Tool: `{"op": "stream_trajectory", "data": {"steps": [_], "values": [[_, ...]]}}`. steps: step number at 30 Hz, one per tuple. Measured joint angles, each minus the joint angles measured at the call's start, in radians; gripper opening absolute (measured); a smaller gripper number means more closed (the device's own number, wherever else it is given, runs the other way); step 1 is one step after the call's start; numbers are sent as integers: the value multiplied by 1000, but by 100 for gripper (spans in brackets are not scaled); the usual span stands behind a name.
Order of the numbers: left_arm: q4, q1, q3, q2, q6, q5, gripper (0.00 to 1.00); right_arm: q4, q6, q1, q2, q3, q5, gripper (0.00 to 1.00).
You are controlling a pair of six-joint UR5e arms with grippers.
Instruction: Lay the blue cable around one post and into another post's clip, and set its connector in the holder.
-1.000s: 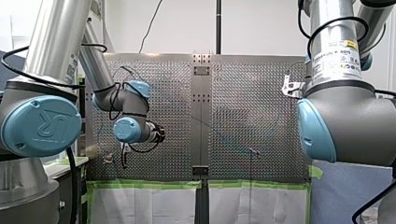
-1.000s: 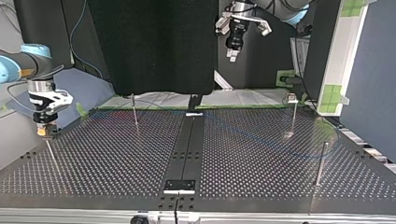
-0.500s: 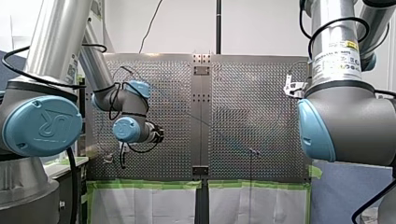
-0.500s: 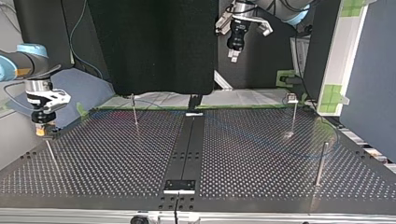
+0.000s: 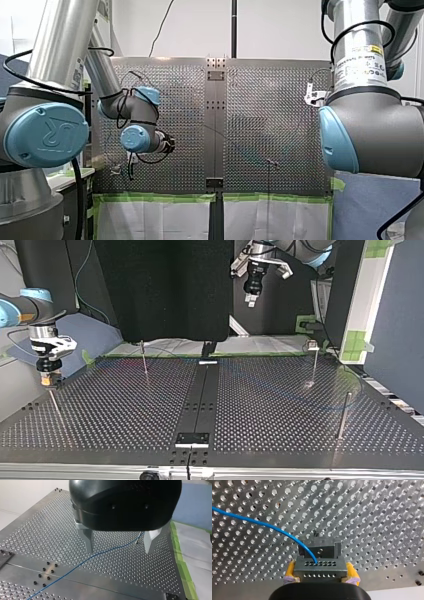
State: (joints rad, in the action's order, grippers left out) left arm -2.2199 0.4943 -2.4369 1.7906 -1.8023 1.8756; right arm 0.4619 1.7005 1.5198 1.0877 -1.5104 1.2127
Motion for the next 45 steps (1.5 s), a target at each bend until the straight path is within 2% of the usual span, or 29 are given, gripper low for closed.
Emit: {"op": "stream_trajectory", "data": {"steps": [13, 18, 28, 40, 45], "values": [[-3, 0, 0, 0, 0, 0, 100, 8, 1, -2, -3, 0, -30, 0], [-4, 0, 0, 0, 0, 0, 100, 15, -5, -5, -4, 0, -40, 0], [-5, 0, 0, 0, 0, 0, 100, 23, -35, -10, -6, 1, -60, 0], [-4, 0, 0, 0, 0, 0, 100, 21, -53, -11, -13, 0, -62, 0], [-2, 0, 0, 0, 0, 0, 100, 14, -69, -8, -30, 0, -61, 0]]}}
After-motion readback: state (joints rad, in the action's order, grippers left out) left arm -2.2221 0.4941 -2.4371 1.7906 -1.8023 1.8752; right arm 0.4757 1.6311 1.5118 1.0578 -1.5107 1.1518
